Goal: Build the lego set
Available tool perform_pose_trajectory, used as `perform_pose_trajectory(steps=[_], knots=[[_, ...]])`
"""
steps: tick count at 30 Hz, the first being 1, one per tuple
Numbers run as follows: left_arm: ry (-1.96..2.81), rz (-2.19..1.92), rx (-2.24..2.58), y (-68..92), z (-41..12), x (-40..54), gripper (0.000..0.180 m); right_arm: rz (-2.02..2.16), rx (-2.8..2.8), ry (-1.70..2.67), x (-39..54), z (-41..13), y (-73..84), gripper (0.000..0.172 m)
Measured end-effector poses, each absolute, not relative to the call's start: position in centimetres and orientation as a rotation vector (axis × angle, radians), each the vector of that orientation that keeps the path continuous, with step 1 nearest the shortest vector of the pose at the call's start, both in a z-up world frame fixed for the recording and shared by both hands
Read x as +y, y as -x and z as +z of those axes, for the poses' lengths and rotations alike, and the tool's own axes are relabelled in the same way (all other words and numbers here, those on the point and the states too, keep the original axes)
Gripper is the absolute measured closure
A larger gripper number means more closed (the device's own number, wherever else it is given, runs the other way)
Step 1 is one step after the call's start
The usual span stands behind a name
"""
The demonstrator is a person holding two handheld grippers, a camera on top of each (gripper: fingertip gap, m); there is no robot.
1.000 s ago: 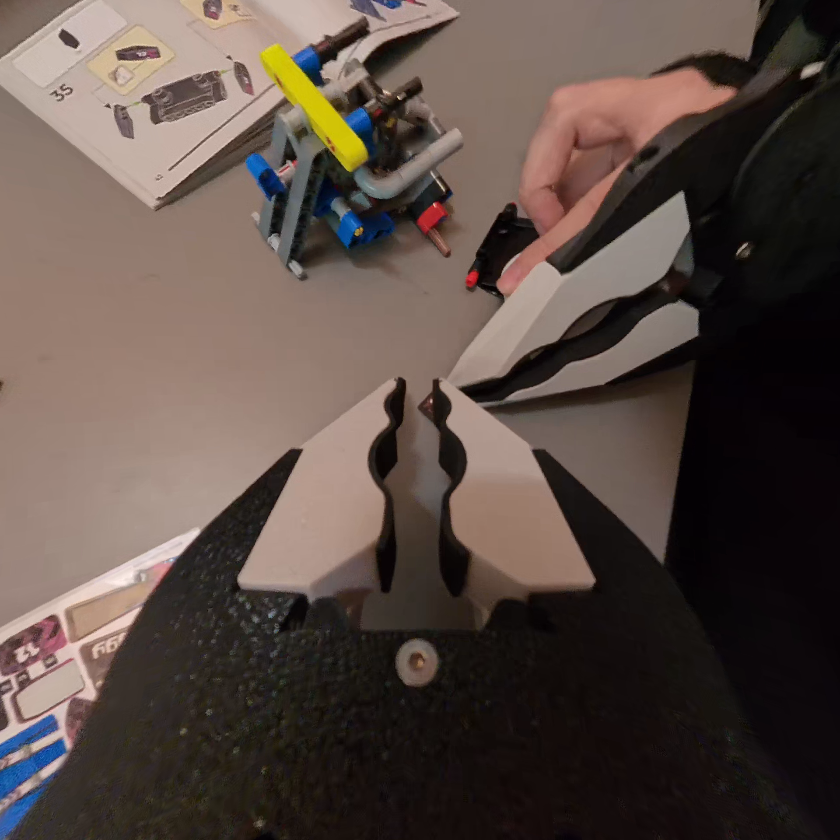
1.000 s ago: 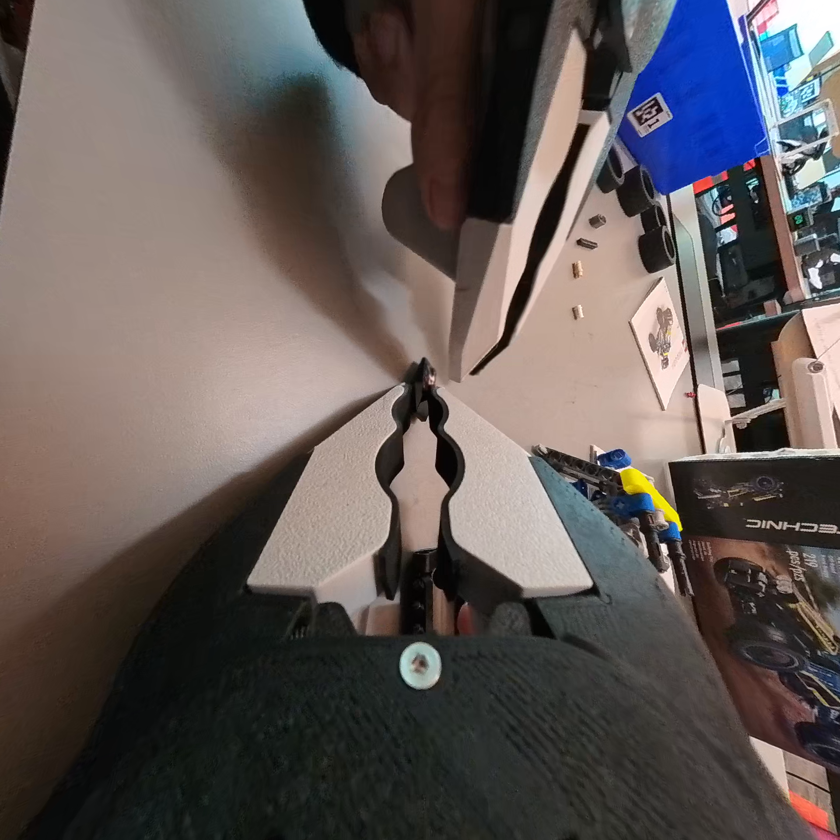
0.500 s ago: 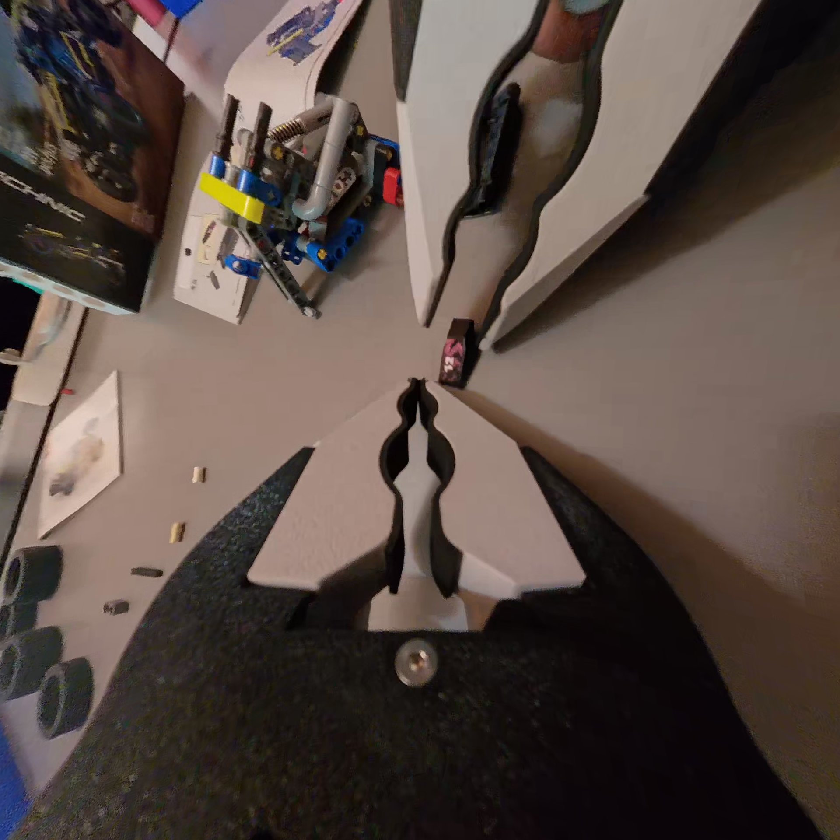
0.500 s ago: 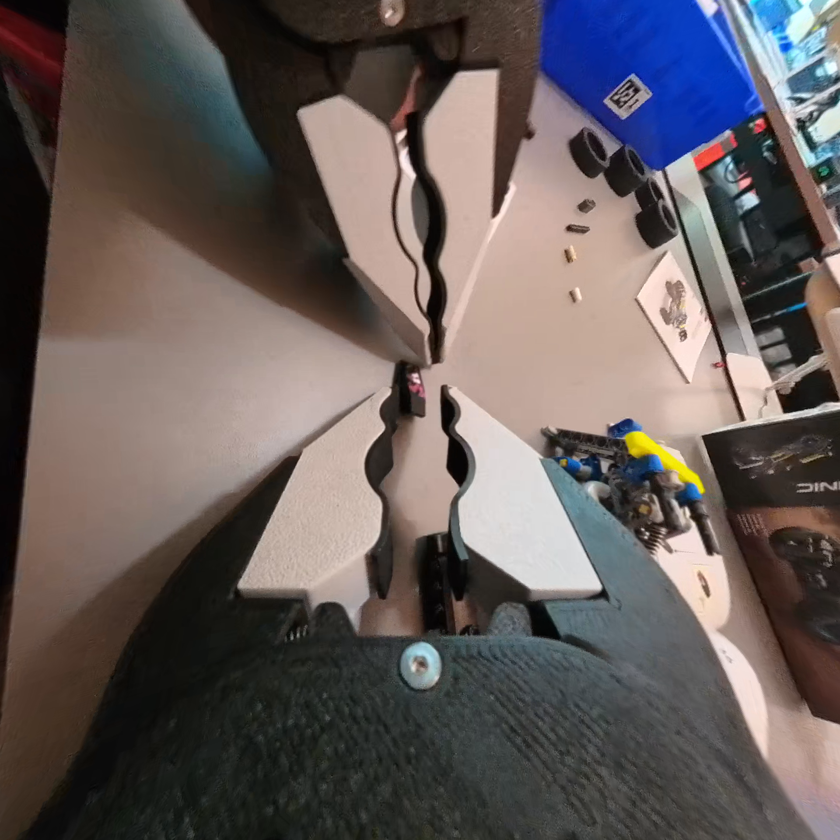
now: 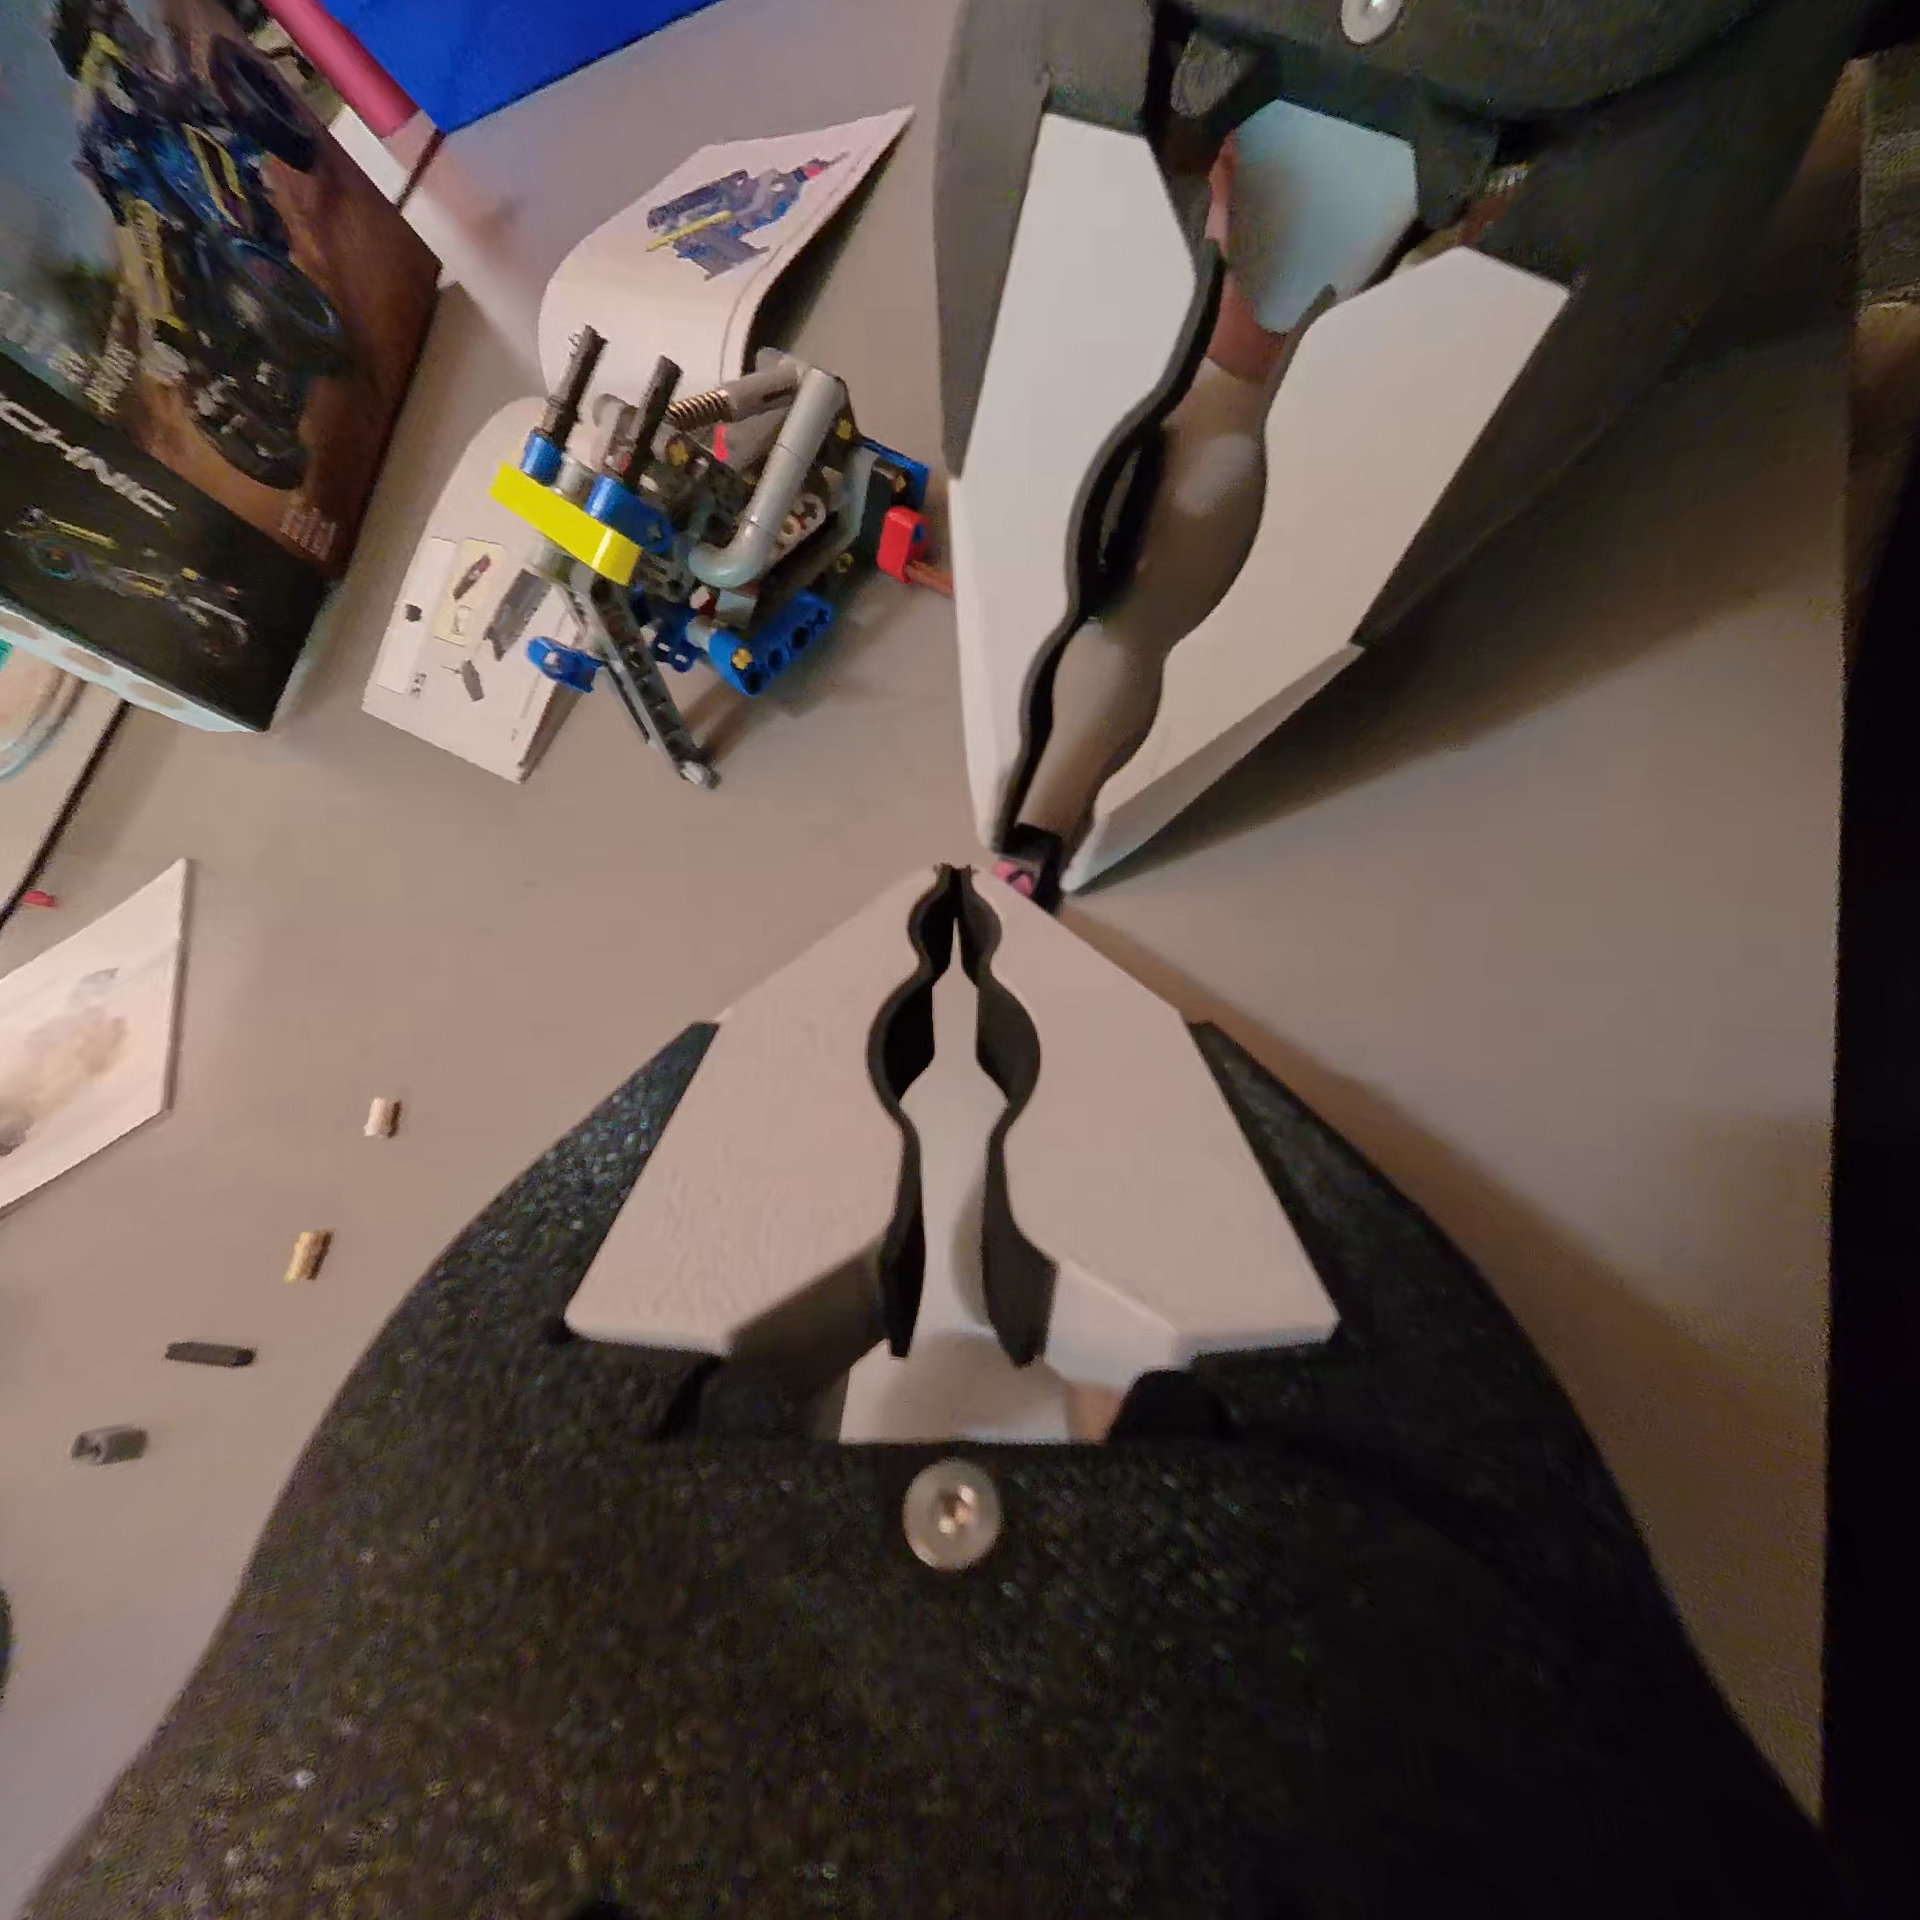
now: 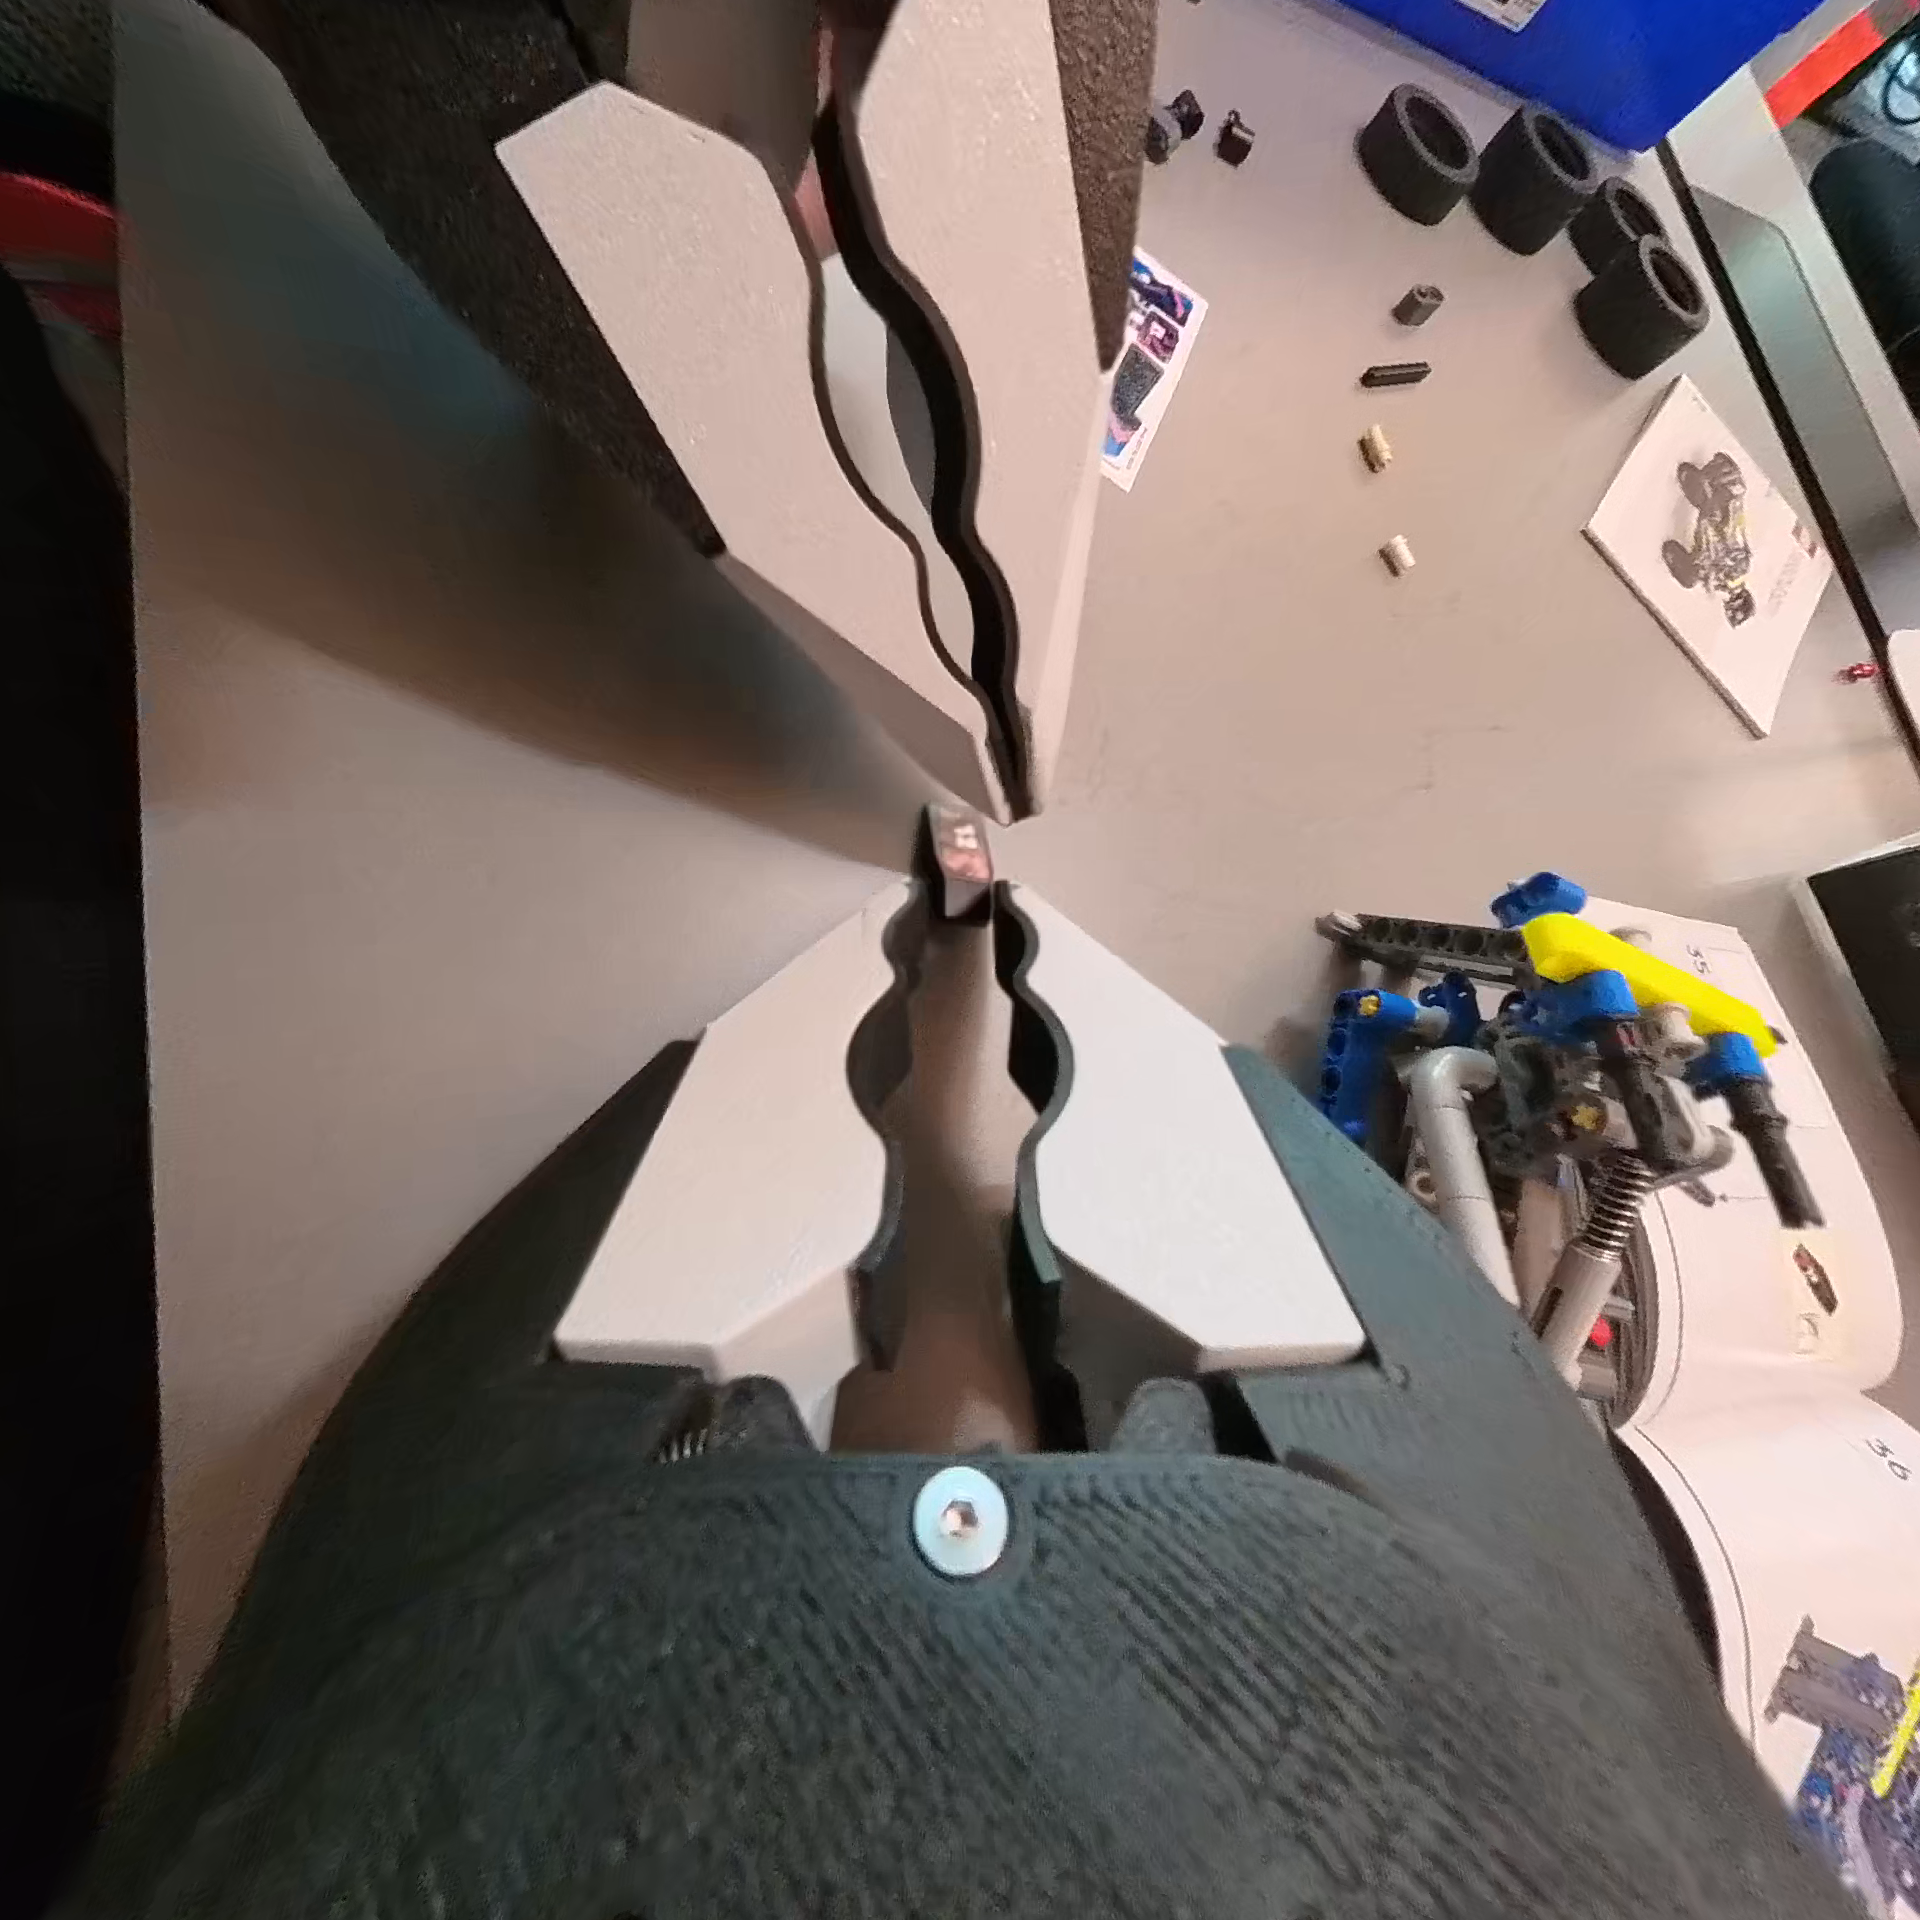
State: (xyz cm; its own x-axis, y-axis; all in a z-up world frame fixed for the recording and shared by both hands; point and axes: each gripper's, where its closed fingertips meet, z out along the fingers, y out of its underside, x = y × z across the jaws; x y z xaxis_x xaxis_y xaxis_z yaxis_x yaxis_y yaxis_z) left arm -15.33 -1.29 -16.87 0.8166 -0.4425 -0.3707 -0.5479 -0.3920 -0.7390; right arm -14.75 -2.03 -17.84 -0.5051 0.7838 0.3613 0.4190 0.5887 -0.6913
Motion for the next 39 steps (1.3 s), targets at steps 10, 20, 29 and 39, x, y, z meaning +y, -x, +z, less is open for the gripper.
perform_pose_trajectory(steps=[10,20,29,39], knots=[[2.061,0.142,0.816,14.8,-17.7,-1.3,0.18,0.711,-2.141,0.966,-2.0,-17.9,14.9,0.163],[1.962,0.222,0.623,17.2,-14.5,-1.1,0.18,0.719,-2.122,0.953,-2.1,-17.6,15.1,0.158],[2.255,-0.019,0.074,30.1,-15.9,-7.1,0.134,0.775,-2.003,0.98,-3.3,-13.3,17.7,0.151],[2.306,-0.096,0.232,27.9,-18.4,-8.0,0.165,0.866,-1.978,1.271,-4.6,-13.9,25.8,0.139]])
